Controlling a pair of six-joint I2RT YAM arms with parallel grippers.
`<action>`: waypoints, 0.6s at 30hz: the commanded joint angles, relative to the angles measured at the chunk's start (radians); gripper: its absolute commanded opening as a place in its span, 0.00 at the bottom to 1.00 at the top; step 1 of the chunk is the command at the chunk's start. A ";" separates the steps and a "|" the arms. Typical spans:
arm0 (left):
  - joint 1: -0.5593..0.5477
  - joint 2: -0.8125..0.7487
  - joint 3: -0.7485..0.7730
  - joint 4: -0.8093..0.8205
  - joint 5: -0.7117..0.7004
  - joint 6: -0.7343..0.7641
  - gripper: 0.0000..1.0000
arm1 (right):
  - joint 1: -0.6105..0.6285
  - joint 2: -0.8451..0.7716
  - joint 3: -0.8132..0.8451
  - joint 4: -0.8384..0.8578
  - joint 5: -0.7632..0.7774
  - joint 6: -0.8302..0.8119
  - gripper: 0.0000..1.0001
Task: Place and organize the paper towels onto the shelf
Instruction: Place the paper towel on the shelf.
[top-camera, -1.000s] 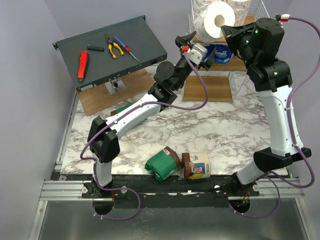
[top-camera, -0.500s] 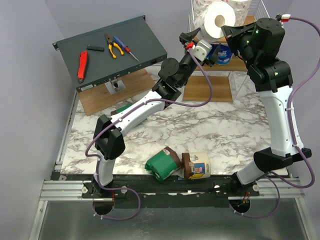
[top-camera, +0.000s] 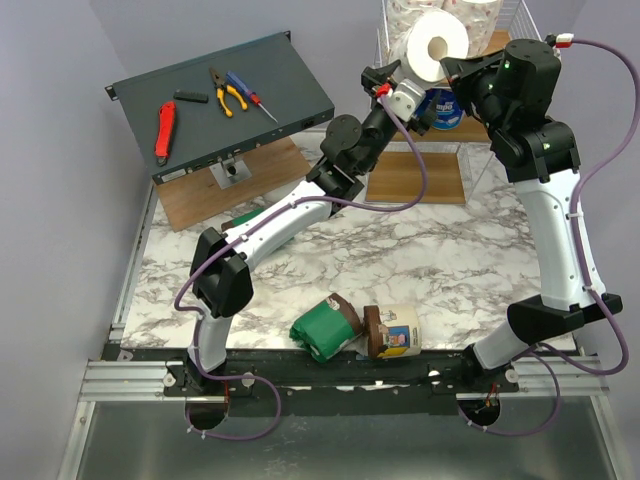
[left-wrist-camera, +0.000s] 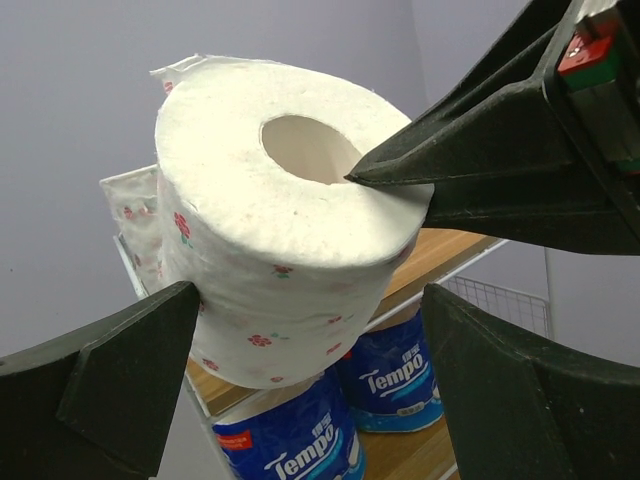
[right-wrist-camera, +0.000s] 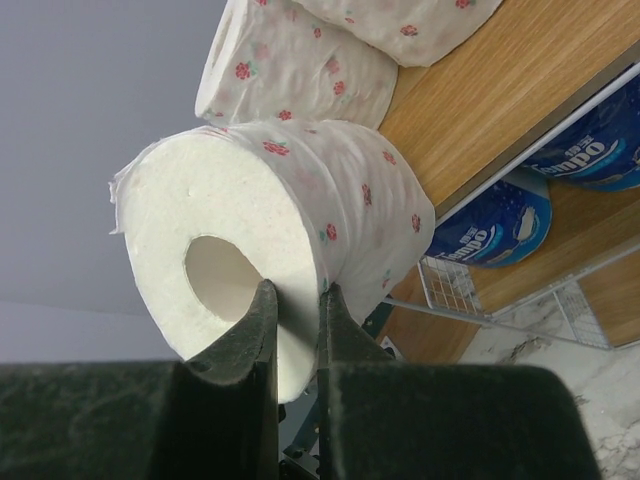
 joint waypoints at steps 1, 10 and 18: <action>0.010 0.019 0.043 -0.006 -0.015 -0.017 0.95 | 0.002 -0.005 0.006 0.037 0.002 -0.004 0.12; 0.016 0.033 0.062 -0.025 -0.019 -0.031 0.94 | 0.001 0.003 0.010 0.044 -0.009 -0.005 0.28; 0.021 0.033 0.073 -0.035 -0.019 -0.043 0.94 | 0.002 0.006 0.020 0.046 -0.012 -0.007 0.42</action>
